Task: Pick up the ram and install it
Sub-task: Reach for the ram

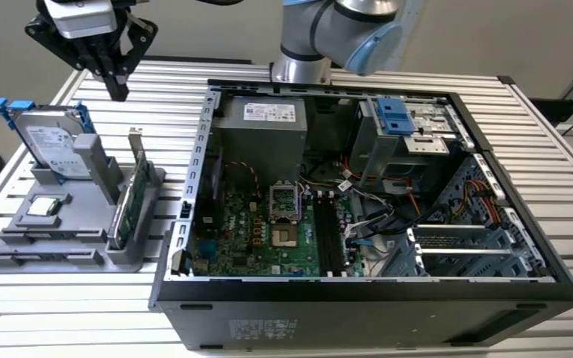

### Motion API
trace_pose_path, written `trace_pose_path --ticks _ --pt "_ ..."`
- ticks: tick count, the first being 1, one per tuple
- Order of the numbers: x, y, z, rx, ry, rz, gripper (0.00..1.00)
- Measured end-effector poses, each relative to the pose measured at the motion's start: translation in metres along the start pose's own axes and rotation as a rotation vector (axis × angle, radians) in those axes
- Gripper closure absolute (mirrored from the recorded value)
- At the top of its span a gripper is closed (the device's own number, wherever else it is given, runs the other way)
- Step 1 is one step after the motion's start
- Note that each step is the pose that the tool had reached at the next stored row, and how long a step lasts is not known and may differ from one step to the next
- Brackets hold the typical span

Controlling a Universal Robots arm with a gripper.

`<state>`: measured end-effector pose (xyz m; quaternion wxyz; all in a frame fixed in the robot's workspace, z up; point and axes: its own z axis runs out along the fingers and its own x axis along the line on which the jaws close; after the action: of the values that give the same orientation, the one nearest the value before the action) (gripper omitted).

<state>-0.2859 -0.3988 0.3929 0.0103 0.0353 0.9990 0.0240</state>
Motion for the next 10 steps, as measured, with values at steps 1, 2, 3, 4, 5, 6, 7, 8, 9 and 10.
trace_pose_path --ticks 1,2,3,4,5,6,7,8,9,10 --pt "0.0017 -0.0001 0.0 0.0 0.0 0.0 1.0" --pt "0.0033 -0.0002 -0.0001 0.0 0.0 0.0 1.0" --pt "0.0049 -0.0004 -0.0001 0.0 0.0 0.0 1.0" --pt "0.0065 -0.0004 -0.0001 0.0 0.0001 0.0 1.0" --pt "0.0081 -0.0006 -0.0001 0.0 0.0 0.0 1.0" --pt "0.0097 -0.0007 -0.0002 0.0 0.0 0.0 1.0" --pt "0.0114 -0.0008 -0.0002 0.0 0.0 0.0 1.0" --pt "0.0129 -0.0009 -0.0002 0.0 0.0 0.0 1.0" --pt "0.0146 -0.001 -0.0003 0.0 0.0001 0.0 1.0" --pt "0.0162 -0.0011 -0.0003 0.0 -0.0001 0.0 1.0"
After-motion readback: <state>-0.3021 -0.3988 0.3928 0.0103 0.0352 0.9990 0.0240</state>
